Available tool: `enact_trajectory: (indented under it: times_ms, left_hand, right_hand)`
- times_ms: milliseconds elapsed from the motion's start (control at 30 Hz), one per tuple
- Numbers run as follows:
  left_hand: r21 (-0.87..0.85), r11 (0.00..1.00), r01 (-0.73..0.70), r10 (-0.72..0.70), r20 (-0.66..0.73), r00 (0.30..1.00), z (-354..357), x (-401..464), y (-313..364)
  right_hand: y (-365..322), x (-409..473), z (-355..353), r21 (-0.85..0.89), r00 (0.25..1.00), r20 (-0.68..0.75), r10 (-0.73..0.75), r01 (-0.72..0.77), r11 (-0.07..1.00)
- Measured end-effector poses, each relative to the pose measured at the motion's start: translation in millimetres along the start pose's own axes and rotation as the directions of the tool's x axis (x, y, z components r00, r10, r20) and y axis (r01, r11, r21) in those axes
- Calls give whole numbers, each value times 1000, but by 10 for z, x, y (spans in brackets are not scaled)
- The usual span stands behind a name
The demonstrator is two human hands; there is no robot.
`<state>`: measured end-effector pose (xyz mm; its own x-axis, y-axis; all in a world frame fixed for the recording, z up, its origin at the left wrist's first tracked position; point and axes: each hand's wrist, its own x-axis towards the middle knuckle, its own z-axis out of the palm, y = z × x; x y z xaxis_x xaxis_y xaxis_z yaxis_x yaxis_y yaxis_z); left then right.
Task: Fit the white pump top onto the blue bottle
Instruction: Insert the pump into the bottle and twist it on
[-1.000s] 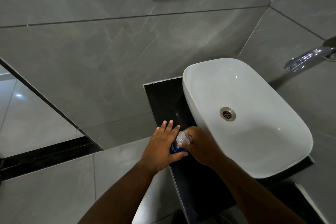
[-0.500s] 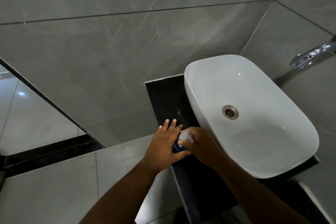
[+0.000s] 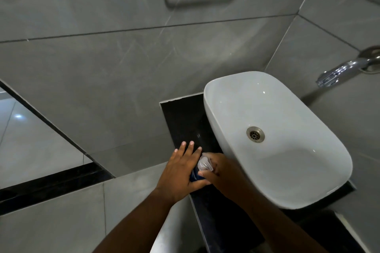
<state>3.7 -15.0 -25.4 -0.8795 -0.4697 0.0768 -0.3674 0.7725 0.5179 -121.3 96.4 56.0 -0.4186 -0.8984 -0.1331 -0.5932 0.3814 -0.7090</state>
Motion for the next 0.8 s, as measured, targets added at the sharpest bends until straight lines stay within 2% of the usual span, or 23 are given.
enact_trajectory:
  times_ms: [100,233,300,467,567,800]
  left_hand:
    - [24,1000,0,0,5,1000,6,7,-3]
    - [43,999,1,-2,15,1000,6,1,-7]
    - [52,999,3,-4,19,1000,4,8,-9]
    - [0,1000,26,-26,18,999,45,15,-17]
    - [-21,999,41,-41,21,999,34,14,-9]
    - [-83,994,77,-75,33,997,10,7,71]
  right_hand:
    - [-49,17,-181,-137,996,42,-82,88,987]
    - [-199,47,-412,-370,945,309,-106,222,902]
    - [-285,68,-507,-435,928,351,-127,282,856]
    - [-334,239,-448,-457,948,314,-46,194,868]
    - [-244,238,-373,-389,967,230,-114,199,899]
    - [-74,235,-285,-313,983,135,-125,162,936]
